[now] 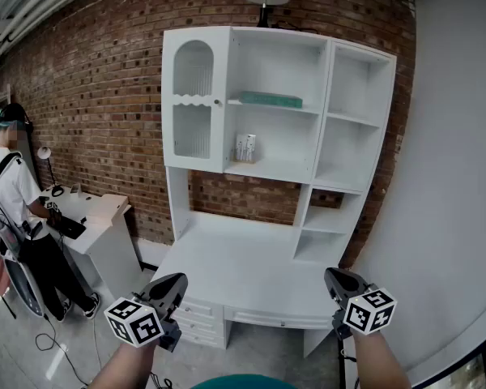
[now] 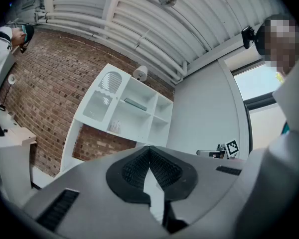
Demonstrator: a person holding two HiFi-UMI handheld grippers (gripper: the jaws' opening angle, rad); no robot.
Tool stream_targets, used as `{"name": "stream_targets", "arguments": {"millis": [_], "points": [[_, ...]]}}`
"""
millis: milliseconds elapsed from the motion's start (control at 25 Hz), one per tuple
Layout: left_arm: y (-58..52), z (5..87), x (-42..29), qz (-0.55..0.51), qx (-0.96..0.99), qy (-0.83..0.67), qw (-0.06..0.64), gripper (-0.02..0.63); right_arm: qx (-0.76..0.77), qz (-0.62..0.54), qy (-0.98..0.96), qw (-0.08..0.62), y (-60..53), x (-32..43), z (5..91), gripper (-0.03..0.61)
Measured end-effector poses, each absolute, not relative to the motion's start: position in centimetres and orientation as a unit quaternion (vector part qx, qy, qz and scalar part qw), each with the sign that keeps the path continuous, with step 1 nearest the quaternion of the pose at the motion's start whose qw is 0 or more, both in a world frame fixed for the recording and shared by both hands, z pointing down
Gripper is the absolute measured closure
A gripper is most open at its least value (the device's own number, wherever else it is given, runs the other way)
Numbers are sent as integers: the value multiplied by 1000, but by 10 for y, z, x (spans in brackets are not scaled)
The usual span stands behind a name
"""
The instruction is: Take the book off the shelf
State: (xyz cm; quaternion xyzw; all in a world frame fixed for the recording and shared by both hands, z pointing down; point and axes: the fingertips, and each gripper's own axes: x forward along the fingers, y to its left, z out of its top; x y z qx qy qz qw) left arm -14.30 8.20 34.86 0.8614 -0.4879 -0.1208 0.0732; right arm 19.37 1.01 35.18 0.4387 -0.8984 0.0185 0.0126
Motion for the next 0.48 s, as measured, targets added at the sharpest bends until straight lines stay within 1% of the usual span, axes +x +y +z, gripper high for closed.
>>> {"name": "stream_targets", "arguments": {"millis": [480], "points": [[86, 347, -77, -120, 864, -482, 79, 608, 424, 8, -906, 14, 12, 238, 346, 560]]}}
